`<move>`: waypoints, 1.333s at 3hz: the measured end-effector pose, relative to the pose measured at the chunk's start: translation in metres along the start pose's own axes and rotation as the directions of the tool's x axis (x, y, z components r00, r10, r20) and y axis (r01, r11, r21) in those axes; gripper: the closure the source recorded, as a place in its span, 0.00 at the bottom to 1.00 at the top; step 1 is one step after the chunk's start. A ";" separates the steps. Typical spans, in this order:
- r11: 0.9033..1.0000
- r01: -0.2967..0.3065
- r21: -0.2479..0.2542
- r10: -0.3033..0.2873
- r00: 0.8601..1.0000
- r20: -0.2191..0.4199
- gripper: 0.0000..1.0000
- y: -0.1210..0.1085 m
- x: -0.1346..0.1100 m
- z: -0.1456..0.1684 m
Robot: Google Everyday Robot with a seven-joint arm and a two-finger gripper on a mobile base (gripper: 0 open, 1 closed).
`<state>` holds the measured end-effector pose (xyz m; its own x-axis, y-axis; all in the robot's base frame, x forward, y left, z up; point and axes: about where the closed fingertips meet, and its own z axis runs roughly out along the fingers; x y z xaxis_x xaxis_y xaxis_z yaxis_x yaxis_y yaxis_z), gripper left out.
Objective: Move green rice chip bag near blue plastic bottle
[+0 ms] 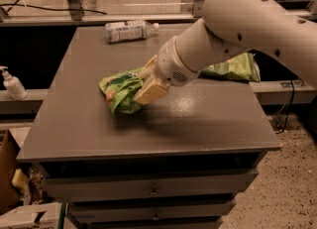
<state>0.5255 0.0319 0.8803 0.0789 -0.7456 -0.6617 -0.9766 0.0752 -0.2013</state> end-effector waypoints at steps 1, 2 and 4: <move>0.998 0.013 0.057 -0.013 1.000 0.000 1.00 -0.022 -0.010 -0.025; 0.992 0.024 0.126 -0.025 1.000 0.002 1.00 -0.059 -0.022 -0.049; 0.982 0.014 0.188 -0.018 1.000 0.024 1.00 -0.103 -0.034 -0.069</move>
Offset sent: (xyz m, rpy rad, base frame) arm 0.0876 -0.0367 0.1060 0.0243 -0.1884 -0.1177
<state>0.6093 0.0043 0.9735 0.1017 -0.7308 -0.6750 -0.9204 0.1884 -0.3426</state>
